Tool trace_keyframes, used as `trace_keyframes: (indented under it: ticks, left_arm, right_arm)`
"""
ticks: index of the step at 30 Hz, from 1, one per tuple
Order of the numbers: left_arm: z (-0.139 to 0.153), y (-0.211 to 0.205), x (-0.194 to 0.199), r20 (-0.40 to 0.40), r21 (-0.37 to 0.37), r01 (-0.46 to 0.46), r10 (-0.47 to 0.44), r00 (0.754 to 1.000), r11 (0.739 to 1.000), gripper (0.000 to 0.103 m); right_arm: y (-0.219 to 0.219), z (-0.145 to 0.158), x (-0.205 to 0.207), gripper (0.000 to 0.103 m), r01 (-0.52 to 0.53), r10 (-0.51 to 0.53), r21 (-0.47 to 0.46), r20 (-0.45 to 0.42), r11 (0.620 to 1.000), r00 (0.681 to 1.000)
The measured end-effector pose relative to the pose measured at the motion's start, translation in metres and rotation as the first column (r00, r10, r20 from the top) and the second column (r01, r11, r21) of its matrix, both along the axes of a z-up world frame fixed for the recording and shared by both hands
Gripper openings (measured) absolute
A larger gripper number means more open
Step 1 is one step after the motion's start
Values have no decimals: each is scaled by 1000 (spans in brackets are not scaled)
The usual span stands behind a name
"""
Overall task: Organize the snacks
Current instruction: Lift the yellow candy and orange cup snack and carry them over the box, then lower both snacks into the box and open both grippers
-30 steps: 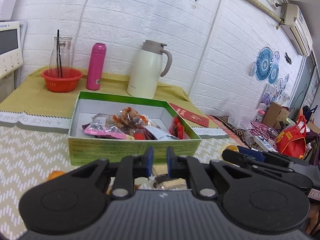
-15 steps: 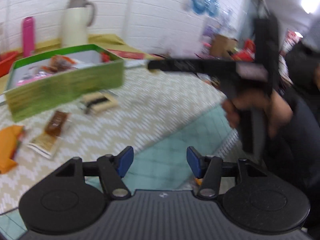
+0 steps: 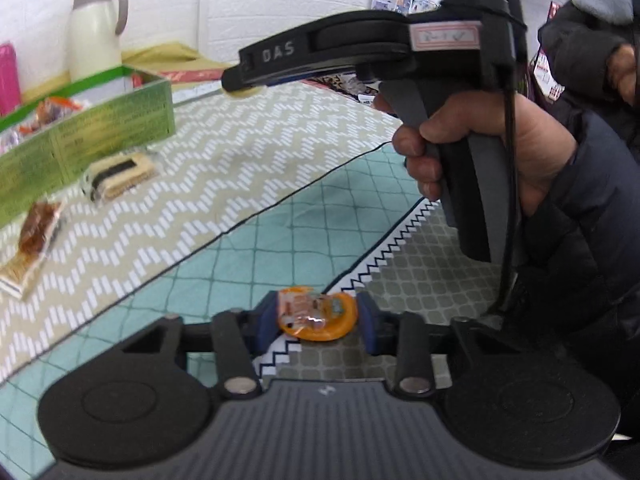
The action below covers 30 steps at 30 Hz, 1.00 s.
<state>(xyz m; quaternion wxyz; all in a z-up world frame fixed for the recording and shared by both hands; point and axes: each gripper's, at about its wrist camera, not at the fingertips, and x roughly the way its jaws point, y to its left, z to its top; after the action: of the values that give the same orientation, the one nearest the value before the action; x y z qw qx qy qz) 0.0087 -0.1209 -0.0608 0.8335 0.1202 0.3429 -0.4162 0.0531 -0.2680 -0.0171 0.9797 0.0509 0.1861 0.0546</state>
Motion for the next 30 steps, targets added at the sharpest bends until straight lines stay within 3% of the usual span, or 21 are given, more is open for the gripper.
trace_keyframes:
  ticks: [6,11,14,18,22,26,30]
  left_arm:
    - [3,6,6,-6,-34,-58,58,998,998,29]
    - [20,31,29,-7,-106,-182,182,983,978,28]
    - [45,53,53,35,-163,-282,292,956,945,28]
    - [81,83,96,38,-279,-411,438,898,868,28]
    - [103,101,132,64,-353,-478,531,845,804,28]
    - [109,109,163,23,-391,-494,545,838,777,28]
    - [107,107,186,33,-370,-501,550,834,782,28]
  right_arm:
    - [1,2,-3,59,-5,5,-7,6,1000,1000]
    - [9,7,0,59,-29,29,-21,14,999,999]
    - [20,14,8,59,-62,63,-41,23,997,998]
    - [37,29,22,59,-124,129,-69,67,990,989]
    - [51,40,43,59,-152,160,-91,101,984,982]
    - [58,41,63,59,-157,167,-100,102,983,981]
    - [60,35,82,59,-150,160,-99,95,984,983]
